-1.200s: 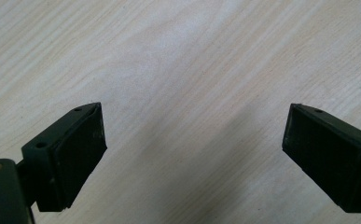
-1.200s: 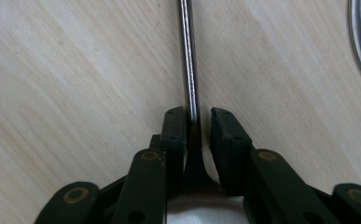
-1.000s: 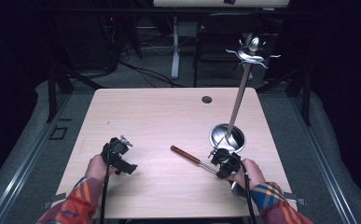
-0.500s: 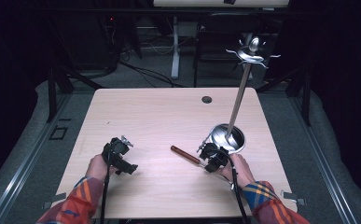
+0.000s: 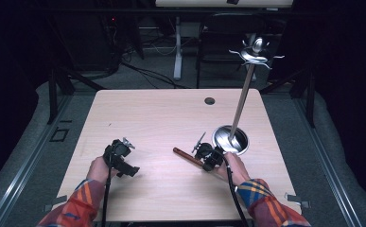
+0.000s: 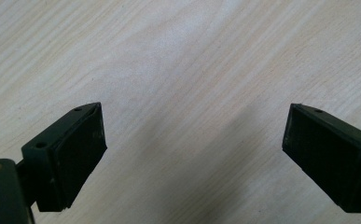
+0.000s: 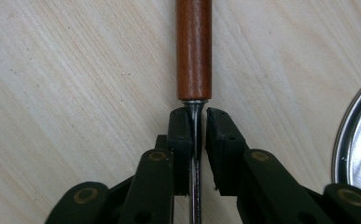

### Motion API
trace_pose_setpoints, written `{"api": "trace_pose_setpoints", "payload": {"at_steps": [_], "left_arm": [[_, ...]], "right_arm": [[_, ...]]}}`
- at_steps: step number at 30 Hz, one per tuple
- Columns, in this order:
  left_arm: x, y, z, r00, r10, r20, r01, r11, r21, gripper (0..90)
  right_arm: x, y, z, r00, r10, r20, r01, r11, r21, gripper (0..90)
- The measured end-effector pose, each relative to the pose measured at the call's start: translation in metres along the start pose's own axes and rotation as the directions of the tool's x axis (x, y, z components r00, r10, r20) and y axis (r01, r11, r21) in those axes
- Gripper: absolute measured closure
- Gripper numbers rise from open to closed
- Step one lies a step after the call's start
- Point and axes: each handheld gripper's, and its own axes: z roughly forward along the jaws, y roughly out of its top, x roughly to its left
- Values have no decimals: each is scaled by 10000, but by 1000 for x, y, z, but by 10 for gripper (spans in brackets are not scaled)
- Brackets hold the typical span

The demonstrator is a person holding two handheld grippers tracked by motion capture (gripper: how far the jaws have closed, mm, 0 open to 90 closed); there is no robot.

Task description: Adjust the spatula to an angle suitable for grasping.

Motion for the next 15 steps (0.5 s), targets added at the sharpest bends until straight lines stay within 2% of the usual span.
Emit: {"api": "trace_pose_setpoints", "payload": {"at_steps": [1, 9, 15], "left_arm": [[0, 0, 0, 10000, 6, -18, -6, 10000, -14, 58], [0, 0, 0, 10000, 24, -23, -24, 10000, -16, 58], [0, 0, 0, 10000, 18, -25, -18, 10000, 10, 58]], "right_arm": [[1, 0, 2, 9999, 87, -58, -88, 9999, -116, 830], [2, 0, 0, 9999, -66, 140, 65, 10000, 68, 840], [1, -2, -4, 9997, -100, 209, 102, 9999, -117, 841]]}}
